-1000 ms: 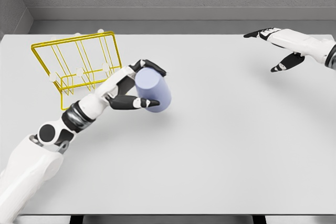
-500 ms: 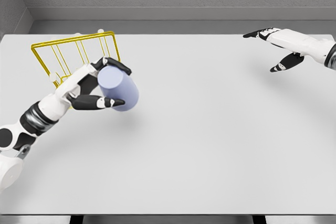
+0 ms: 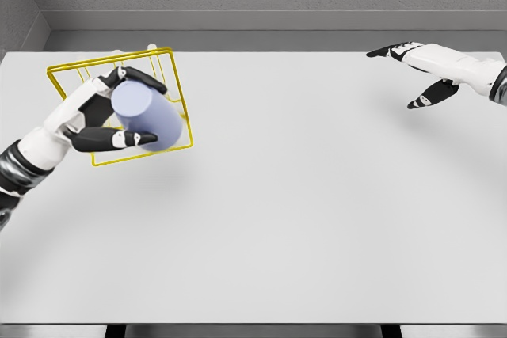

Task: Place the cup on the cup holder with both arms

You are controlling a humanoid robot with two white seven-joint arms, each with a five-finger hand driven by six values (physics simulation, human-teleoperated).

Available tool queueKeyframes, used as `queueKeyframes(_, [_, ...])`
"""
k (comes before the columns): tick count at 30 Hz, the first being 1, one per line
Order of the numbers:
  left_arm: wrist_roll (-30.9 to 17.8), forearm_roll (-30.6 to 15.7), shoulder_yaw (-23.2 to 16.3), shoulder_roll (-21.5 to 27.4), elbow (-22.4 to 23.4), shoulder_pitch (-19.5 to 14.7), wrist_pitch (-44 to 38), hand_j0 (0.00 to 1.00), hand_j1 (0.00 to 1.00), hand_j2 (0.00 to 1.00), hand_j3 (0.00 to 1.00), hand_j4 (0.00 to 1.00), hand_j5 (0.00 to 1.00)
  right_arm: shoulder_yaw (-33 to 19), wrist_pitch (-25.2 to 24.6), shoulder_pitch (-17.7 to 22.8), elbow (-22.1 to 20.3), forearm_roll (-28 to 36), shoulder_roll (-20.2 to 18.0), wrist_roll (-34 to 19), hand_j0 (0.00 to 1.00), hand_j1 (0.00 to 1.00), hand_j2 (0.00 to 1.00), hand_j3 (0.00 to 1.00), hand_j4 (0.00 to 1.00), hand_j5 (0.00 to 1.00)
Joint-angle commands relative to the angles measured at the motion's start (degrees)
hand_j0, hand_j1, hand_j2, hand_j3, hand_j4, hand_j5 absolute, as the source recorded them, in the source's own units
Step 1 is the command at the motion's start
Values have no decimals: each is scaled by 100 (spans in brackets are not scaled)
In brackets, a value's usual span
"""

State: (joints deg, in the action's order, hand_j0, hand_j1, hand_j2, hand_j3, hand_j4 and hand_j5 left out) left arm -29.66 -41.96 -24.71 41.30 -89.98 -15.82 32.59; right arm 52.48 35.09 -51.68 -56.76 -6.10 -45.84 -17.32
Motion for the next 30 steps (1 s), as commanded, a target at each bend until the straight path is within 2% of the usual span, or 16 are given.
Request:
queueKeyframes(1, [4,-128,81,141,-63,0,11,43,43,43,43,43,43,-10,-9,0,-2,39,-4,1,100,100,100,100,100,100])
queueKeyframes(10, [4,-374,283,510,-37,-79,-7,43,43,43,43,43,43,-10,-9,0,-2,39,-4,1,100,100,100,100,100,100])
queueKeyframes(13, [4,-524,283,651,33,-272,-7,43,43,43,43,43,43,-10,-9,0,-2,38,-4,1,100,100,100,100,100,100])
queueKeyframes(18, [12,-532,283,642,95,-387,-7,43,43,43,43,43,43,-10,-9,0,-2,30,-4,1,100,100,100,100,100,100])
queueKeyframes(25, [12,-506,274,598,569,-703,-7,43,43,43,43,43,43,-10,-9,0,-2,30,-4,1,100,100,100,100,100,100])
queueKeyframes(30, [12,-471,274,589,640,-712,-16,43,43,43,43,43,43,-10,-9,0,-2,30,-4,1,100,100,100,100,100,100])
